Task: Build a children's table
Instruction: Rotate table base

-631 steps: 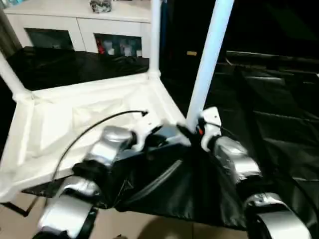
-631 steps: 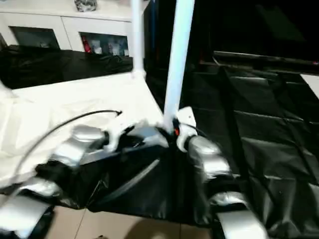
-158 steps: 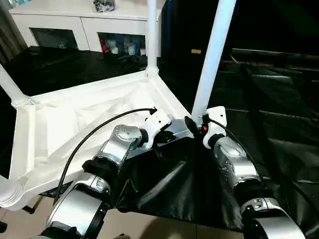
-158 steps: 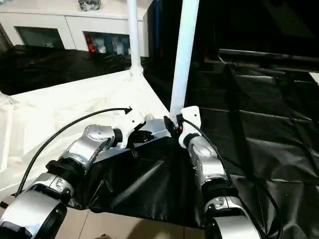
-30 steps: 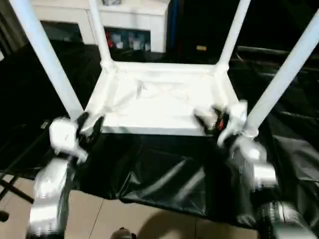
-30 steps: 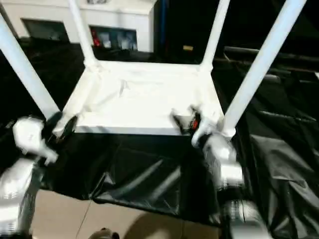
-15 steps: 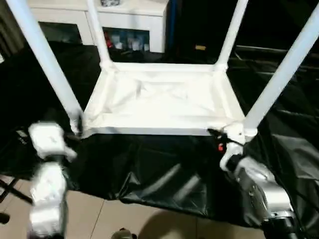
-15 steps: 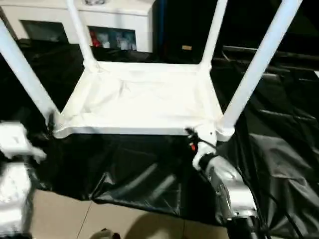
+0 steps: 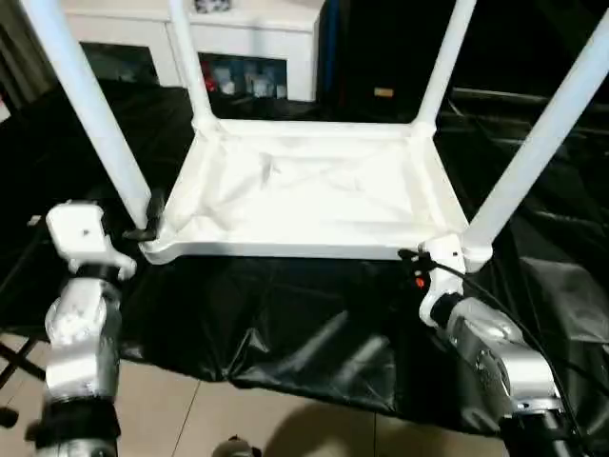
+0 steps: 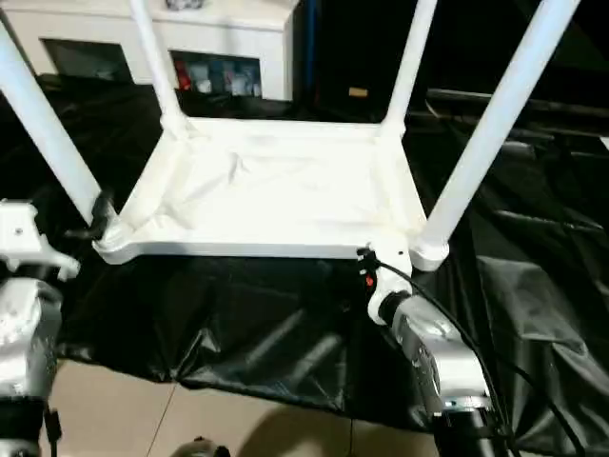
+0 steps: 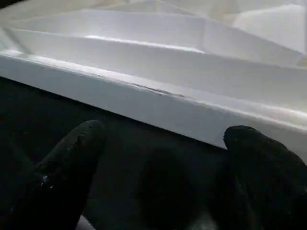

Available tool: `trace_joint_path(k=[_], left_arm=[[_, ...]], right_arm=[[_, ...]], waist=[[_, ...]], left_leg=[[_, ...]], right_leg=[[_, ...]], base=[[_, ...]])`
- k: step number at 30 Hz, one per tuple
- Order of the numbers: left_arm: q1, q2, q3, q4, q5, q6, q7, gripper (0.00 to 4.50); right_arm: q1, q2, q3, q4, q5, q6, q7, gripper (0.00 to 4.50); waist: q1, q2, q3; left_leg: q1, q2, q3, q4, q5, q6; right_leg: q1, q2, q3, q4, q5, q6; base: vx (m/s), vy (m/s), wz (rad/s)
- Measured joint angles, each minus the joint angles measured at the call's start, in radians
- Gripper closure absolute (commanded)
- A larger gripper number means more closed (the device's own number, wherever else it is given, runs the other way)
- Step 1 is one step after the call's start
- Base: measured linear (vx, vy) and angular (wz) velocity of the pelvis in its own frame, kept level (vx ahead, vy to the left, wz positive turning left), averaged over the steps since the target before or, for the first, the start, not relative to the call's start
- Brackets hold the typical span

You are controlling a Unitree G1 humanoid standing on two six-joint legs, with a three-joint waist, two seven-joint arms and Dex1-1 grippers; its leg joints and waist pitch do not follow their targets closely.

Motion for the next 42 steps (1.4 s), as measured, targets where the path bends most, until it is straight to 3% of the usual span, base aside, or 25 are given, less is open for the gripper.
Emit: trace_joint_path(k=[9,14,20,23,28,37,42], left_arm=[[-0.117,0.034,0.003,0.127,-0.094,0.144,-0.172,0.07],[-0.155,0.05,-0.038,0.15,-0.152,0.239,-0.378,0.07],[-0.158,0.096,-0.1,0.127,-0.223,0.375,-0.617,0.07],[-0.125,0.121,-0.129,0.053,-0.273,0.47,-0.685,0.07],[-0.042,0.147,-0.202,-0.11,-0.345,0.6,-0.79,0.07],[-0.038,0.048,-0.271,-0.159,-0.305,0.573,-0.773,0.07],[-0.039,0.047,-0.303,-0.207,-0.318,0.638,-0.775,0.07]], right_arm=[[-0.084,0.002,-0.002,0.133,-0.021,-0.029,-0.021,0.0],[-0.183,0.008,0.001,0.282,-0.044,-0.069,-0.022,0.0],[-0.274,0.016,-0.001,0.429,-0.066,-0.127,-0.026,0.0],[-0.304,0.023,0.001,0.485,-0.076,-0.149,-0.024,0.0],[-0.383,0.037,0.007,0.607,-0.105,-0.195,-0.019,0.0],[-0.42,0.071,0.042,0.677,-0.138,-0.267,0.027,0.0],[-0.419,0.062,0.042,0.684,-0.142,-0.272,0.045,0.0]], waist=[[0.001,-0.001,0.0],[0.019,-0.003,0.0],[0.026,-0.003,-0.001],[0.024,-0.008,-0.001],[-0.001,-0.026,0.0],[-0.025,-0.056,0.001],[-0.025,-0.056,0.001]], left_leg=[[0.001,0.0,0.002,0.002,0.0,0.0],[0.0,0.0,0.003,0.002,0.001,0.001],[0.0,0.0,0.006,0.001,0.001,0.002],[0.0,0.0,0.006,0.001,0.001,0.002],[0.0,0.001,0.008,0.001,0.001,0.001],[0.002,0.001,0.008,0.0,0.001,0.002],[0.002,0.001,0.008,0.0,0.001,0.002]], right_leg=[[0.001,-0.001,0.001,0.0,0.002,-0.001],[0.001,-0.001,0.002,0.001,0.003,-0.001],[-0.001,-0.001,0.003,0.001,0.003,-0.002],[-0.002,-0.001,0.003,0.001,0.002,-0.002],[-0.003,-0.001,0.005,0.002,0.003,-0.002],[-0.003,0.0,0.005,0.002,0.003,-0.002],[-0.003,0.0,0.005,0.002,0.003,-0.002]], base=[[0.0,0.0,0.0],[0.0,0.0,0.0],[0.0,0.0,0.0],[0.0,0.0,0.0],[0.0,0.0,0.0],[0.0,0.0,0.0],[0.0,0.0,0.0]])
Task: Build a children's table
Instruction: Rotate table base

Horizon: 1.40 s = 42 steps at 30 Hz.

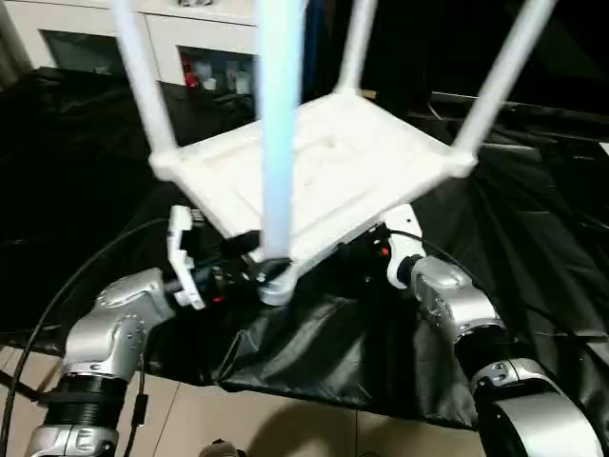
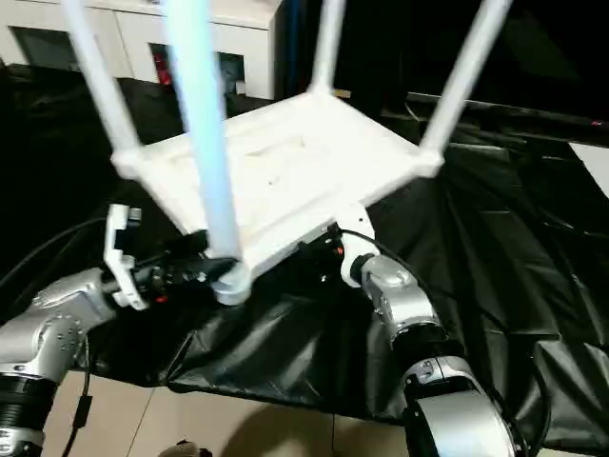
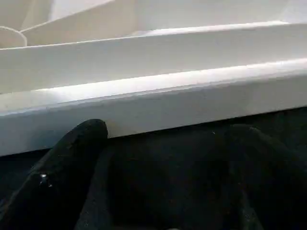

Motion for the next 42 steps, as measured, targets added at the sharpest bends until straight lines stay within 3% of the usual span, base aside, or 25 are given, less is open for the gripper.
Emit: trace_joint_path(k=[4,13,23,34,42], left_arm=[[0.0,-0.015,-0.036,-0.057,-0.012,0.066,0.0,0.07],[-0.005,-0.054,-0.071,-0.087,-0.011,0.081,0.0,0.07],[-0.046,-0.111,-0.126,-0.129,-0.01,0.093,-0.001,0.07],[-0.057,-0.156,-0.199,-0.156,-0.011,0.114,-0.027,0.07],[-0.123,-0.165,-0.21,-0.021,0.156,-0.063,0.117,0.07]], right_arm=[[0.003,-0.017,-0.006,0.018,-0.001,-0.021,0.017,0.0],[0.008,-0.017,-0.013,0.041,-0.01,-0.05,0.028,0.0],[0.008,-0.005,-0.005,0.052,-0.023,-0.055,0.068,0.0],[0.0,0.037,-0.002,0.076,-0.033,-0.079,0.085,0.0],[-0.047,0.083,-0.003,0.121,-0.061,-0.112,-0.007,0.0]], waist=[[-0.005,0.0,0.0],[-0.028,0.0,0.0],[-0.04,0.0,0.0],[-0.029,0.0,0.0],[-0.028,-0.001,0.0]], left_leg=[[0.001,0.0,0.0,0.0,0.0,0.0],[0.002,0.001,0.001,0.0,0.0,0.0],[0.002,0.001,0.001,-0.001,0.0,0.0],[0.002,0.002,0.001,0.0,0.0,0.0],[0.003,0.002,0.001,-0.001,0.001,0.0]], right_leg=[[0.0,0.0,0.001,0.0,0.0,0.0],[0.0,0.002,0.001,0.001,0.001,-0.001],[0.0,0.003,0.001,0.0,0.001,-0.001],[0.0,0.003,0.001,0.0,0.001,-0.002],[0.0,0.003,0.001,0.001,0.002,-0.002]], base=[[0.0,0.0,0.0],[0.0,0.0,0.0],[0.0,0.0,0.0],[0.0,0.0,0.0],[0.0,0.0,0.0]])
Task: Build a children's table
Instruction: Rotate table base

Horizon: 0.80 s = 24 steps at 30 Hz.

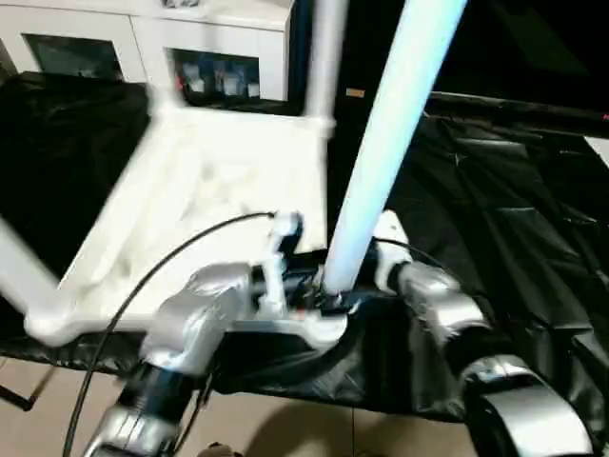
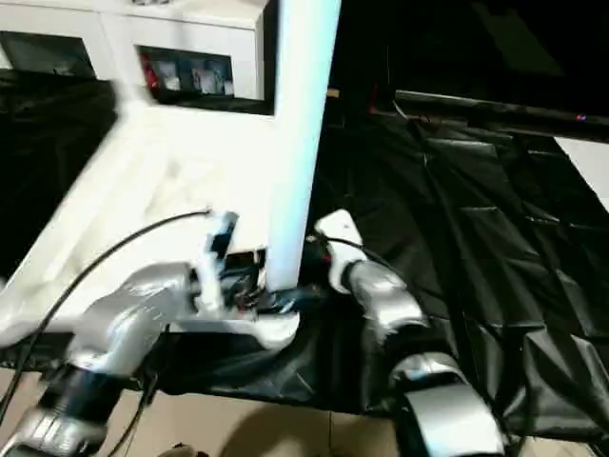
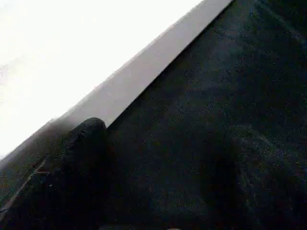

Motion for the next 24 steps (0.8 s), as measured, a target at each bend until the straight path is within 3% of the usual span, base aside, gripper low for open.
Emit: trace_joint_path(k=[11,16,22,24], left_arm=[[-0.023,0.173,0.062,0.118,0.112,-0.101,0.047,0.07],[-0.033,0.191,0.066,0.144,0.155,-0.132,0.101,0.07],[-0.019,0.263,0.03,0.131,0.167,-0.126,-0.016,0.07],[-0.023,0.275,0.022,0.154,0.176,-0.139,-0.043,0.33]], right_arm=[[0.021,-0.035,-0.025,-0.007,0.002,-0.032,-0.021,0.0],[0.05,-0.062,-0.024,-0.047,0.009,-0.031,0.014,0.0],[0.126,-0.15,0.005,-0.204,0.025,-0.016,0.198,0.0],[0.15,-0.18,0.019,-0.238,0.031,-0.001,0.254,0.0]], waist=[[0.014,0.0,0.0],[0.03,0.0,0.0],[0.039,0.0,0.0],[0.043,0.0,0.0]], left_leg=[[0.001,0.0,0.0,0.001,0.0,0.0],[0.001,-0.001,0.0,0.001,0.0,-0.001],[0.0,-0.001,0.0,0.0,0.0,0.0],[0.0,-0.001,0.0,0.0,0.0,0.0]], right_leg=[[0.002,-0.001,0.0,0.001,0.001,0.0],[0.001,-0.001,0.0,0.0,0.001,0.0],[0.001,-0.001,0.0,-0.001,0.001,0.0],[0.001,-0.001,0.0,-0.001,0.001,0.0]], base=[[0.0,0.0,0.0],[0.0,0.0,0.0],[0.0,0.0,0.0],[0.0,0.0,0.0]])
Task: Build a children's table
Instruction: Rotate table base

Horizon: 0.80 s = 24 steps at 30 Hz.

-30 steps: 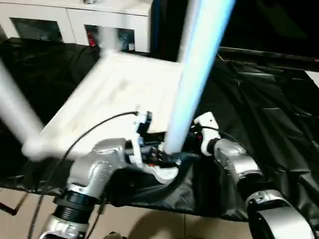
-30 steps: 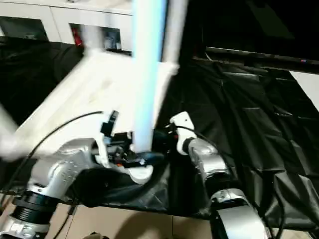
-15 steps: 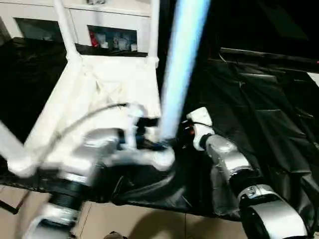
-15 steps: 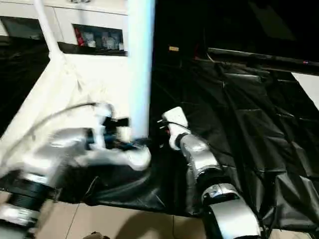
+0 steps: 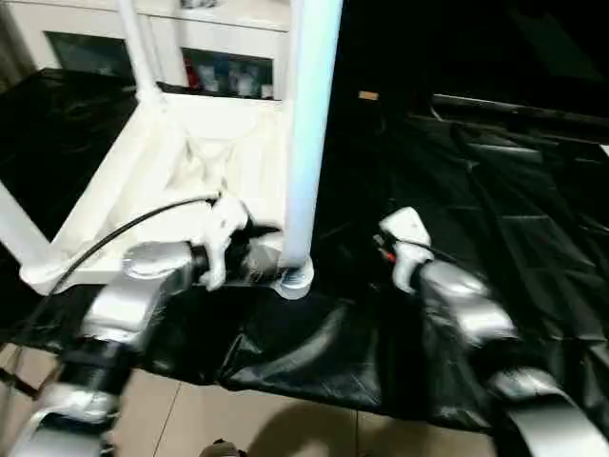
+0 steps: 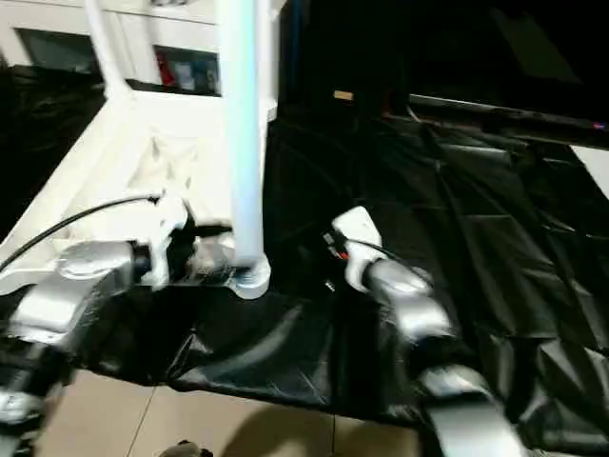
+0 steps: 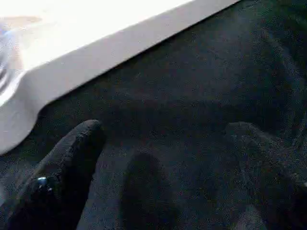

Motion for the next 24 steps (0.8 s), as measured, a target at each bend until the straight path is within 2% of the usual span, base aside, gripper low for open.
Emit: trace_joint_path(k=[3,4,7,10,11,15,16,19,21,22,24], left_arm=[[-0.038,0.012,-0.02,0.115,0.038,-0.062,-0.027,0.41],[-0.055,0.019,-0.021,0.153,0.051,-0.081,-0.038,0.61],[-0.098,0.049,-0.029,0.222,0.082,-0.124,-0.066,0.85],[-0.167,0.061,-0.066,0.331,0.131,-0.184,-0.109,1.08],[-0.175,0.065,-0.071,0.351,0.142,-0.196,-0.116,1.31],[-0.234,0.059,-0.083,0.472,0.169,-0.244,-0.154,1.42],[-0.246,0.057,-0.083,0.494,0.172,-0.256,-0.164,1.73],[-0.281,0.043,-0.083,0.562,0.185,-0.29,-0.179,1.8],[-0.294,0.036,-0.083,0.6,0.19,-0.311,-0.18,1.98],[-0.305,0.032,-0.086,0.625,0.197,-0.319,-0.18,2.23],[-0.321,0.027,-0.091,0.659,0.206,-0.334,-0.183,2.37]], right_arm=[[0.041,-0.056,0.038,-0.088,0.014,0.027,0.126,0.0],[0.05,-0.076,0.048,-0.114,0.019,0.038,0.162,0.0],[0.062,-0.114,0.058,-0.162,0.032,0.061,0.222,0.0],[0.09,-0.147,0.066,-0.231,0.036,0.101,0.284,0.0],[0.092,-0.152,0.071,-0.239,0.037,0.108,0.294,0.0],[0.112,-0.171,0.089,-0.287,0.045,0.15,0.326,0.0],[0.118,-0.174,0.094,-0.302,0.048,0.159,0.333,0.0],[0.133,-0.178,0.098,-0.322,0.055,0.181,0.346,0.0],[0.137,-0.183,0.098,-0.34,0.057,0.194,0.35,0.0],[0.139,-0.185,0.098,-0.35,0.057,0.198,0.353,0.0],[0.14,-0.186,0.098,-0.359,0.06,0.211,0.356,0.0]], waist=[[0.009,0.0,0.0],[0.011,0.0,0.0],[0.013,0.0,0.0],[0.017,0.0,0.0],[0.017,0.0,0.0],[0.02,0.0,0.0],[0.021,0.0,0.0],[0.027,0.001,0.0],[0.029,0.001,0.0],[0.031,0.002,0.0],[0.036,0.002,0.0]], left_leg=[[0.001,0.0,0.0,0.001,0.0,0.0],[0.0,0.0,0.0,0.001,0.0,0.0],[0.001,0.0,0.0,0.001,0.0,0.0],[0.0,0.0,-0.001,0.001,0.0,0.0],[0.001,0.0,0.0,0.001,0.0,0.0],[0.0,0.0,-0.001,0.001,0.0,0.0],[0.0,0.0,0.0,0.001,0.0,0.0],[0.0,0.0,-0.001,0.001,0.0,0.0],[0.001,0.0,-0.001,0.001,0.0,0.0],[0.001,0.0,-0.001,0.001,0.0,0.0],[0.001,0.0,-0.001,0.001,0.0,0.0]], right_leg=[[0.001,0.0,0.0,0.0,0.0,0.0],[0.001,0.0,0.0,0.001,0.0,0.0],[0.001,0.0,0.0,0.001,0.0,0.0],[0.001,0.0,0.0,0.0,0.0,0.0],[0.001,0.0,0.0,0.0,0.0,0.0],[0.001,0.0,0.0,0.0,0.0,0.0],[0.001,0.0,0.0,0.0,0.0,0.0],[0.001,-0.001,0.0,0.0,0.0,0.0],[0.001,-0.001,0.0,0.0,0.0,0.0],[0.001,-0.001,0.0,0.0,0.0,0.0],[0.001,-0.001,0.0,0.0,0.0,0.0]], base=[[0.0,0.0,0.0],[0.0,0.0,0.0],[0.0,0.0,0.0],[0.0,0.0,0.0],[0.0,0.0,0.0],[0.0,0.0,0.0],[0.0,0.0,0.0],[0.0,0.0,0.0],[0.0,0.0,0.0],[0.0,0.0,0.0],[0.0,0.0,0.0]])
